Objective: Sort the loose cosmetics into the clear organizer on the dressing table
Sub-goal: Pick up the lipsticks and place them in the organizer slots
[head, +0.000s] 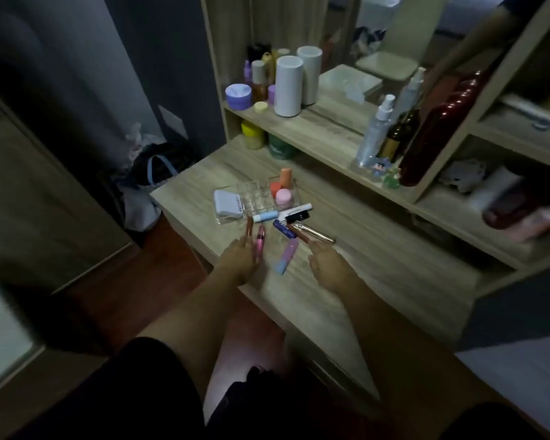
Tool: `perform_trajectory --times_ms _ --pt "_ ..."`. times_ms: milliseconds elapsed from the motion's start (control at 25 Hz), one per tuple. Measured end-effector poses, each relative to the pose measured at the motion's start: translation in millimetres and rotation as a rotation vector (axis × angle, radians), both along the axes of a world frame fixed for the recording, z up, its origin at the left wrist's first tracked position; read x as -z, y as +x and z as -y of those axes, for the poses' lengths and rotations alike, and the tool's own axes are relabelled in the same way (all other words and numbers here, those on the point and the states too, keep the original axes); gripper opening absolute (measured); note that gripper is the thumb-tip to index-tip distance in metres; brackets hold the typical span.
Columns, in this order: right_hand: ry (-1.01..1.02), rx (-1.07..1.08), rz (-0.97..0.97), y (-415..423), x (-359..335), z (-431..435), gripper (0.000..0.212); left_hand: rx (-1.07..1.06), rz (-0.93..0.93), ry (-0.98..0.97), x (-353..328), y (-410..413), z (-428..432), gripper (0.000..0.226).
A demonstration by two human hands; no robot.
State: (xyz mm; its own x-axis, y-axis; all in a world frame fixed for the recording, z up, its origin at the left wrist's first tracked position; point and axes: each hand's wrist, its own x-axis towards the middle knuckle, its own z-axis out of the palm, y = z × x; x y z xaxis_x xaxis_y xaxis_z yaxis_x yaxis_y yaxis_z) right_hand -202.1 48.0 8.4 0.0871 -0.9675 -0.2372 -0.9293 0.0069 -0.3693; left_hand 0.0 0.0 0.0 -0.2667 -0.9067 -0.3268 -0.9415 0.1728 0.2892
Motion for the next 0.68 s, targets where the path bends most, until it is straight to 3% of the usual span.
perform_trajectory --times_ms 200,440,680 --pt "-0.042 0.143 -0.018 17 16 44 0.045 -0.132 -0.05 0.007 17 20 39 0.024" --pt "-0.068 0.233 -0.108 13 38 58 0.029 -0.405 -0.271 0.029 31 14 58 0.027" --pt "-0.114 0.278 0.129 3 49 47 0.032 -0.5 -0.345 0.102 33 13 64 0.022"
